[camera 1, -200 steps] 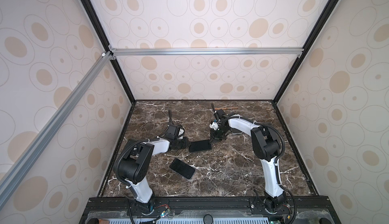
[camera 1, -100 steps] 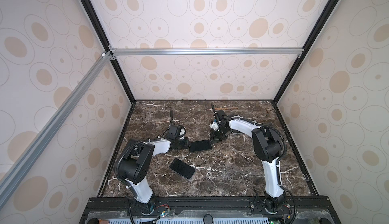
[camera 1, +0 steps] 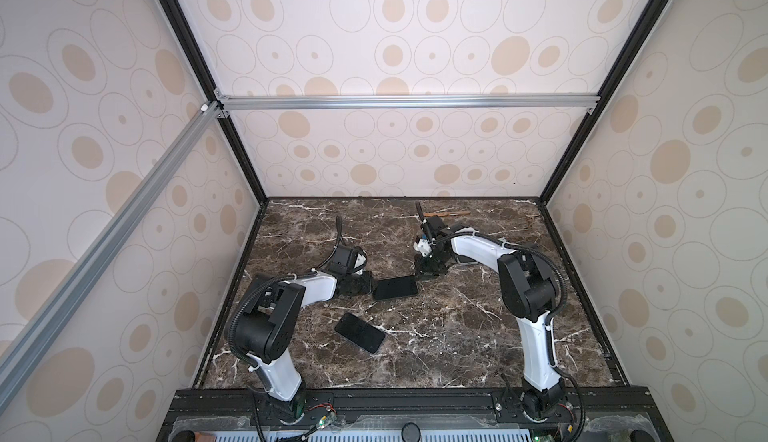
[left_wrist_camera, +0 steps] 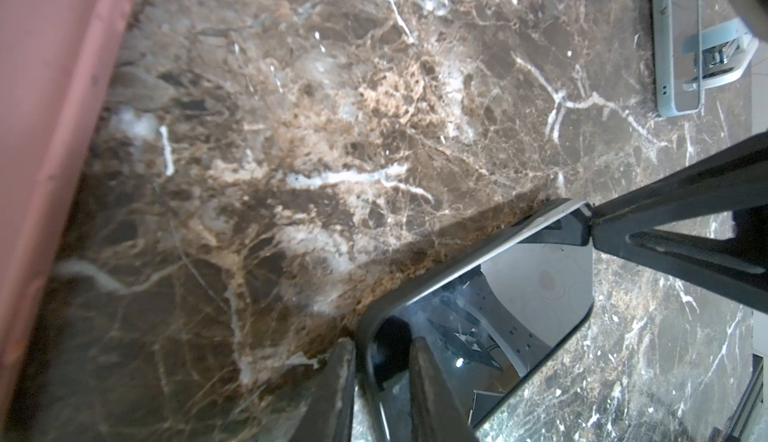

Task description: Put the phone into the phone case

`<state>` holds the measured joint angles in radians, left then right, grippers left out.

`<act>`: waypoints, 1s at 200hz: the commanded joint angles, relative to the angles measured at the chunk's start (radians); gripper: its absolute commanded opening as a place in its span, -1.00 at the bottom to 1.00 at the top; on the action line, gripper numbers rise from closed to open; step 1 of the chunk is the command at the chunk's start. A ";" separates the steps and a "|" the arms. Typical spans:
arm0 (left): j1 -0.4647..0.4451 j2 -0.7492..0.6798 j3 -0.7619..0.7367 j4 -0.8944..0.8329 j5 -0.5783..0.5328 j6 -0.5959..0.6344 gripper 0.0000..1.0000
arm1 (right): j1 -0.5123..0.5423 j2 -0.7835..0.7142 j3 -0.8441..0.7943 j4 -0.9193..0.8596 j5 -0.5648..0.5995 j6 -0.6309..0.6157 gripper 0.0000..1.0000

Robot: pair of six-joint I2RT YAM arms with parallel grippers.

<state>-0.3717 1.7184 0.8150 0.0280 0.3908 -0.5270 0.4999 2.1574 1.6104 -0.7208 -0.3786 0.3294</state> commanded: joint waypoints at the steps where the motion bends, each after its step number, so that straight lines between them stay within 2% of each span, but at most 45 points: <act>1: -0.006 0.014 0.022 -0.040 -0.027 0.027 -0.53 | 0.011 0.063 -0.050 -0.009 0.107 -0.016 -0.69; 60: -0.006 0.027 0.024 -0.044 -0.025 0.027 -0.54 | 0.038 0.108 -0.076 0.010 0.125 -0.026 -0.75; 132: -0.007 0.026 0.027 -0.042 -0.030 0.024 -0.55 | 0.085 0.133 -0.119 -0.023 0.204 -0.046 -0.76; 200: -0.006 0.010 0.029 -0.041 -0.034 0.024 -0.56 | 0.126 0.177 -0.188 0.009 0.198 0.018 -0.76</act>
<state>-0.3721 1.7241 0.8238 0.0204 0.3851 -0.5255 0.5686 2.1418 1.5536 -0.6575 -0.2531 0.3214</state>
